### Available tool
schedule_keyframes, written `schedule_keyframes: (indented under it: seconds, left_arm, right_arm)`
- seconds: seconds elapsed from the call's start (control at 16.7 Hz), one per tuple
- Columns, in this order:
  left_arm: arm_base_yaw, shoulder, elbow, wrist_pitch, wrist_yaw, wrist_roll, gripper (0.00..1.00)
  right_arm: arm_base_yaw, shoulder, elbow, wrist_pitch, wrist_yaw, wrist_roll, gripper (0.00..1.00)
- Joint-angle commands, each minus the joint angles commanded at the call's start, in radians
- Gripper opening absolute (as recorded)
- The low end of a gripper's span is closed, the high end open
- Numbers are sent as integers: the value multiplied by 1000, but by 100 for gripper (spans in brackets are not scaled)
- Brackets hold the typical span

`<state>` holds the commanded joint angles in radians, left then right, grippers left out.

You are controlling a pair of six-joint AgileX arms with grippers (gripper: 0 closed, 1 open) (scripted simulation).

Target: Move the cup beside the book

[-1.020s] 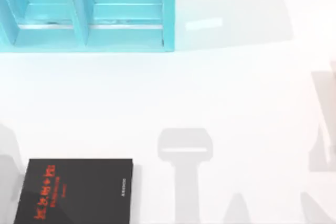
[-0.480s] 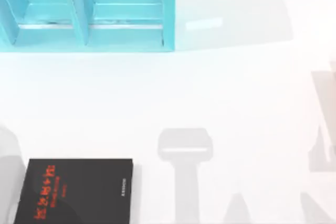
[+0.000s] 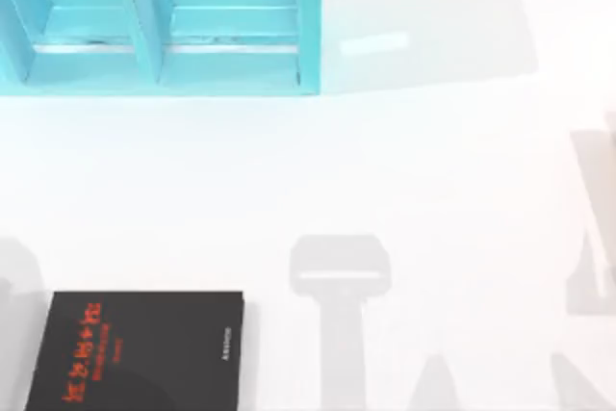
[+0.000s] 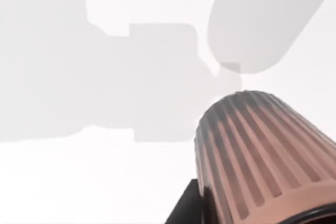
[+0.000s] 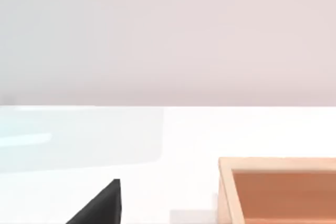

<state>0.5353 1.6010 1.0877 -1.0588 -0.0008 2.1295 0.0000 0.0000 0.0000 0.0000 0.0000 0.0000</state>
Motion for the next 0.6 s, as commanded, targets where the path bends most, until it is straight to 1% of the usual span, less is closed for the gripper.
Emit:
schedule_keyframes:
  seconds: [0.18, 0.3, 0.42, 0.6]
  left_arm:
    - [-6, -5, 0, -3, 1, -30, 0]
    - [-19, -16, 0, -10, 4, -102, 0]
    - [-40, -31, -1, -21, 7, -214, 0]
    - [-83, -61, -8, -46, 14, -429, 0]
  right_arm:
    - [0, 0, 0, 0, 0, 0, 100]
    - [0, 0, 0, 0, 0, 0, 100]
    - [0, 0, 0, 0, 0, 0, 100]
    - [0, 0, 0, 0, 0, 0, 100]
